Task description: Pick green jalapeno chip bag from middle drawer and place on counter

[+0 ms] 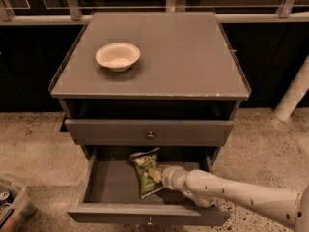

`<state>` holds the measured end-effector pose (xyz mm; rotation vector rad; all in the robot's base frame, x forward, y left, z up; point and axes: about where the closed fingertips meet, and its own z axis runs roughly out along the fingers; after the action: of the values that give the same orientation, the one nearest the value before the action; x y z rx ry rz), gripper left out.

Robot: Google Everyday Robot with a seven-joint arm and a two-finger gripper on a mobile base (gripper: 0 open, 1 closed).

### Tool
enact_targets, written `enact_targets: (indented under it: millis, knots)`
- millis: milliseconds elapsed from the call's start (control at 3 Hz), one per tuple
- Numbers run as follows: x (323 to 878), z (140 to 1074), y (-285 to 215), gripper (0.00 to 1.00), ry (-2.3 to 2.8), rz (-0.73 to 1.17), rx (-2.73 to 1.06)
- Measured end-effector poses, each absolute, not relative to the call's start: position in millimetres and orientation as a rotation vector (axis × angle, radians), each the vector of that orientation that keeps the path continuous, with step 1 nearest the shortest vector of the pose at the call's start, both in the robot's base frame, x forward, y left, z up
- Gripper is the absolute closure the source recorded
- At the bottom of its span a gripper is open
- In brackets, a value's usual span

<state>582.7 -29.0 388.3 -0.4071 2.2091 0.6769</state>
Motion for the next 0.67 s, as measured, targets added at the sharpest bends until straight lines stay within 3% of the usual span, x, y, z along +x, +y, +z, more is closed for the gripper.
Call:
enact_targets:
  millis: [333, 667]
  knots:
    - [582.7, 388.3, -29.0, 1.0, 2.209, 0.677, -0.407]
    - [582.2, 397.8, -23.8, 1.0, 2.186, 0.706, -0.439]
